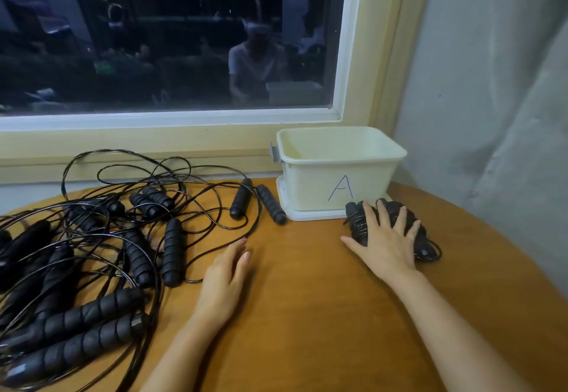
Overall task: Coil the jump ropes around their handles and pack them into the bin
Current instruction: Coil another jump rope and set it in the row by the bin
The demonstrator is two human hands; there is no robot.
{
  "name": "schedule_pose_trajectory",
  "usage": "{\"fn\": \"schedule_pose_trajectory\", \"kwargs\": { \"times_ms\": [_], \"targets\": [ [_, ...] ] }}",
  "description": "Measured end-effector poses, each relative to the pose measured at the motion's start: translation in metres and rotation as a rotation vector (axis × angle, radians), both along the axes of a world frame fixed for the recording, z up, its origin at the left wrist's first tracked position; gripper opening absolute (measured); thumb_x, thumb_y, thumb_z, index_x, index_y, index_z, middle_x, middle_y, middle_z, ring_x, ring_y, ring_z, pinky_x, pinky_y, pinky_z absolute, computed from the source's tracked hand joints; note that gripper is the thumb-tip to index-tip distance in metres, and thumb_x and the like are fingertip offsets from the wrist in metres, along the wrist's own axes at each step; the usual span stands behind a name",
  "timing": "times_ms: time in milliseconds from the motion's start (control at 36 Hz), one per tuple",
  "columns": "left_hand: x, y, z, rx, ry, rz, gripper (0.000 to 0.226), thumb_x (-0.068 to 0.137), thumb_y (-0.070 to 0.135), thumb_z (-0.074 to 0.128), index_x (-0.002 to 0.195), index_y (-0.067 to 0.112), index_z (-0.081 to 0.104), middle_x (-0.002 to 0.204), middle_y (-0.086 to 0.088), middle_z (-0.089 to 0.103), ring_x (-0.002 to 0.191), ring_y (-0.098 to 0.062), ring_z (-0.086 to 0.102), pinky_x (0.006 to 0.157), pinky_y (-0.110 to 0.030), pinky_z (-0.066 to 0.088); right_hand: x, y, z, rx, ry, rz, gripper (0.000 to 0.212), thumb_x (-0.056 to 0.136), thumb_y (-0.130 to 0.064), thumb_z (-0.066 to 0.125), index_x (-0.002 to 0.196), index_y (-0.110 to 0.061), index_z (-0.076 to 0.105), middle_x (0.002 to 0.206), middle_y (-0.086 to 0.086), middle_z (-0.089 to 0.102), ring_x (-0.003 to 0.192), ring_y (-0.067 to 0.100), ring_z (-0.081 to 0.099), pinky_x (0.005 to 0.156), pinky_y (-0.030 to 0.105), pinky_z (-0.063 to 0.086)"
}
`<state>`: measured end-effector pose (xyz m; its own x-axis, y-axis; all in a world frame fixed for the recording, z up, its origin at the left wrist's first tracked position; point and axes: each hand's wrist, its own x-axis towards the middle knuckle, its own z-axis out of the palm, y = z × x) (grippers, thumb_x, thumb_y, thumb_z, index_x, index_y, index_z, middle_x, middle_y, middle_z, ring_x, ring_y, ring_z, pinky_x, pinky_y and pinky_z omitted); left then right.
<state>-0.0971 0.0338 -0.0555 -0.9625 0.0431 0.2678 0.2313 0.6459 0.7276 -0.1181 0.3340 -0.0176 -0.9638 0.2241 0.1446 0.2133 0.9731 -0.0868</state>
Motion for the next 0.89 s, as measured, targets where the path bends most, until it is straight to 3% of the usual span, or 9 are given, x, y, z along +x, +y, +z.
{"fn": "schedule_pose_trajectory", "kwargs": {
  "times_ms": [83, 222, 333, 472, 583, 667, 750, 833, 889],
  "targets": [
    [0.001, 0.002, 0.001, -0.006, 0.004, 0.017, 0.039, 0.101, 0.033, 0.047, 0.138, 0.020, 0.053, 0.133, 0.006, 0.060, 0.123, -0.010, 0.053, 0.103, -0.024, 0.039, 0.006, -0.014, 0.004, 0.051, 0.116, 0.087, 0.082, 0.092, -0.070, 0.038, 0.157, -0.024, 0.020, 0.165, 0.007, 0.013, 0.149, 0.045, 0.003, 0.116, 0.065, 0.004],
    [-0.005, 0.005, 0.009, -0.067, -0.020, -0.010, 0.039, 0.102, 0.033, 0.048, 0.140, 0.023, 0.050, 0.132, 0.008, 0.059, 0.120, -0.005, 0.053, 0.098, -0.018, 0.039, 0.005, -0.062, 0.018, 0.011, 0.306, 0.353, 0.055, 0.097, -0.047, 0.050, 0.144, -0.020, 0.049, 0.151, 0.003, 0.046, 0.142, 0.031, 0.034, 0.113, 0.048, 0.031],
    [-0.031, 0.005, 0.025, -0.101, 0.041, 0.016, 0.037, 0.100, 0.032, 0.052, 0.136, 0.022, 0.055, 0.131, 0.004, 0.060, 0.121, -0.012, 0.055, 0.101, -0.030, 0.047, -0.011, -0.101, 0.029, -0.066, 0.252, 0.498, 0.046, 0.102, -0.036, 0.046, 0.146, -0.024, 0.043, 0.148, -0.006, 0.044, 0.134, 0.018, 0.038, 0.101, 0.032, 0.041],
    [-0.083, -0.001, 0.042, -0.174, 0.026, 0.088, 0.039, 0.097, 0.027, 0.058, 0.135, 0.019, 0.053, 0.127, 0.000, 0.058, 0.113, -0.016, 0.055, 0.089, -0.026, 0.045, -0.054, -0.131, 0.020, -0.105, 0.117, 0.464, 0.048, 0.101, -0.032, 0.048, 0.147, -0.023, 0.036, 0.142, 0.000, 0.044, 0.119, 0.021, 0.048, 0.083, 0.034, 0.050],
    [-0.119, 0.000, 0.040, -0.288, -0.079, 0.088, 0.054, 0.095, 0.025, 0.061, 0.145, 0.024, 0.041, 0.142, -0.001, 0.047, 0.126, -0.019, 0.049, 0.100, -0.032, 0.047, -0.078, -0.142, 0.004, -0.073, 0.023, 0.423, 0.055, 0.099, -0.032, 0.054, 0.147, -0.023, 0.031, 0.137, 0.006, 0.045, 0.118, 0.026, 0.050, 0.086, 0.036, 0.052],
    [-0.135, 0.003, 0.035, -0.356, -0.136, 0.074, 0.061, 0.094, 0.024, 0.062, 0.149, 0.026, 0.034, 0.144, -0.003, 0.045, 0.128, -0.021, 0.047, 0.102, -0.034, 0.048, -0.090, -0.147, -0.003, -0.029, 0.016, 0.409, 0.053, 0.098, -0.017, 0.053, 0.147, -0.022, 0.033, 0.134, 0.009, 0.046, 0.118, 0.027, 0.047, 0.088, 0.036, 0.051],
    [-0.142, 0.003, 0.033, -0.365, -0.155, 0.087, 0.055, 0.095, 0.020, 0.060, 0.145, 0.027, 0.038, 0.136, -0.004, 0.051, 0.122, -0.020, 0.050, 0.099, -0.033, 0.049, -0.095, -0.148, -0.008, -0.026, 0.013, 0.426, 0.047, 0.098, -0.007, 0.047, 0.143, -0.018, 0.039, 0.127, 0.010, 0.051, 0.113, 0.026, 0.050, 0.087, 0.035, 0.049],
    [-0.141, 0.000, 0.036, -0.301, -0.149, 0.078, 0.044, 0.096, 0.015, 0.057, 0.136, 0.026, 0.046, 0.127, -0.003, 0.055, 0.108, -0.016, 0.057, 0.090, -0.030, 0.053, -0.097, -0.146, -0.010, -0.153, 0.038, 0.410, 0.038, 0.100, -0.013, 0.046, 0.137, -0.017, 0.047, 0.117, 0.007, 0.056, 0.103, 0.023, 0.057, 0.082, 0.031, 0.051],
    [-0.136, -0.001, 0.038, -0.309, -0.149, 0.065, 0.038, 0.096, 0.026, 0.057, 0.133, 0.025, 0.048, 0.125, -0.003, 0.057, 0.103, -0.016, 0.058, 0.086, -0.032, 0.055, -0.097, -0.145, -0.009, -0.283, 0.040, 0.389, 0.040, 0.099, -0.020, 0.050, 0.139, -0.018, 0.048, 0.115, 0.006, 0.060, 0.102, 0.023, 0.060, 0.081, 0.029, 0.048]
  ]
}}
